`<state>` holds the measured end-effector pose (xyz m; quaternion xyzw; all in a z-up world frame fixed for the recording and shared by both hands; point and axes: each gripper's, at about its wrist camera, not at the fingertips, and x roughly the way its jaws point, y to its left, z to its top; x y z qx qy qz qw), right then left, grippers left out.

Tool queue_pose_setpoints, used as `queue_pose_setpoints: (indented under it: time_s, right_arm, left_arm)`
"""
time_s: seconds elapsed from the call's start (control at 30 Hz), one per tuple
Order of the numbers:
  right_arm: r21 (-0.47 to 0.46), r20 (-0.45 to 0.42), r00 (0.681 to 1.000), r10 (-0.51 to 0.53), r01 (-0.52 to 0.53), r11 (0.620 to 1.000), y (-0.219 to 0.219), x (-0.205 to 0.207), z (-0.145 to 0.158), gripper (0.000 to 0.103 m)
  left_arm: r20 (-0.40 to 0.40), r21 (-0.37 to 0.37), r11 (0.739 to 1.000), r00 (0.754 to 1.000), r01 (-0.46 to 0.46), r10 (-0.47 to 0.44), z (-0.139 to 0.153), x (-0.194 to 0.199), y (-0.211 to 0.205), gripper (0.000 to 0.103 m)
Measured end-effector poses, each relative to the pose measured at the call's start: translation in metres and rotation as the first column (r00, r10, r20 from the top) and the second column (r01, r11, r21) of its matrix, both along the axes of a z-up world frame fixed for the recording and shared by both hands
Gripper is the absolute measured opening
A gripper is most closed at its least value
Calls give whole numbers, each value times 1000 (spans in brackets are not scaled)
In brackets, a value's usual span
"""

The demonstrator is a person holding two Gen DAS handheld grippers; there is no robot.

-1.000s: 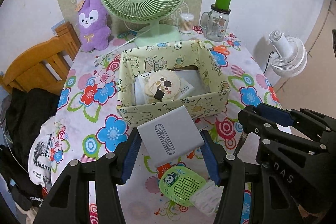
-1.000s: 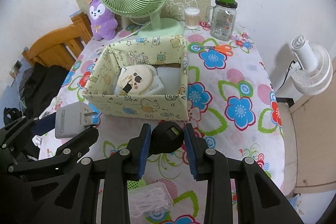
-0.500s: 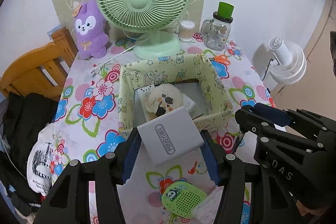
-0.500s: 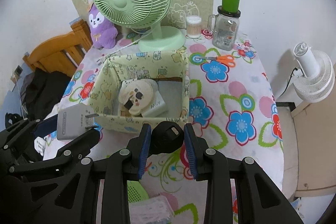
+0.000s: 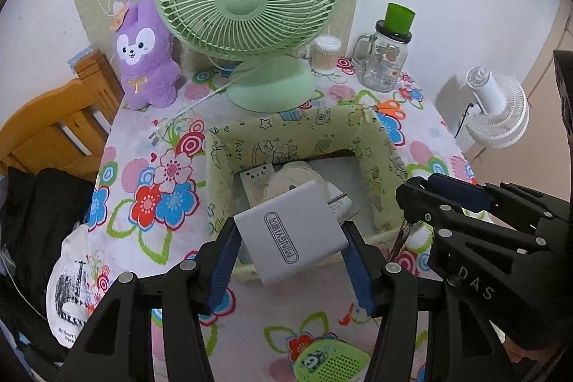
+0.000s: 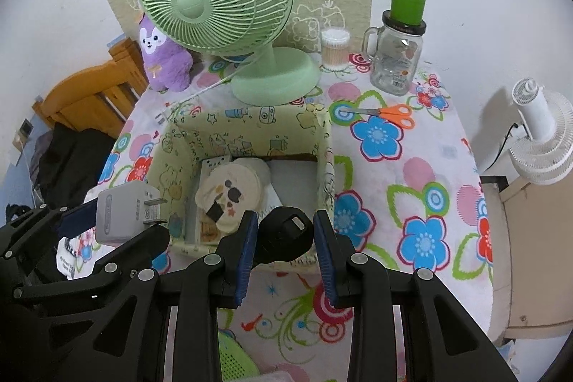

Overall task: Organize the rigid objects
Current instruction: 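Lift the white charger and black plug and carry them toward the box, then lower the white charger in with the left gripper while the right lowers the plug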

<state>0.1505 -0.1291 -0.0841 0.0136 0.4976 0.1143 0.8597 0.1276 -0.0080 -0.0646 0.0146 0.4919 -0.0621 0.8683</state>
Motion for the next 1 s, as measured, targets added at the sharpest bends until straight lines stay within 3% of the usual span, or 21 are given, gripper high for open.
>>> queue_pose_setpoints:
  time_s: [0.5, 1.0]
  right_arm:
    - [24, -66, 998, -12, 14, 1000, 17, 33, -32, 35]
    - [25, -147, 989, -18, 22, 999, 27, 32, -51, 39]
  left_arm:
    - [-41, 20, 1000, 999, 18, -17, -25, 26, 15, 58]
    - [-66, 6, 1000, 997, 29, -28, -36, 28, 26, 58]
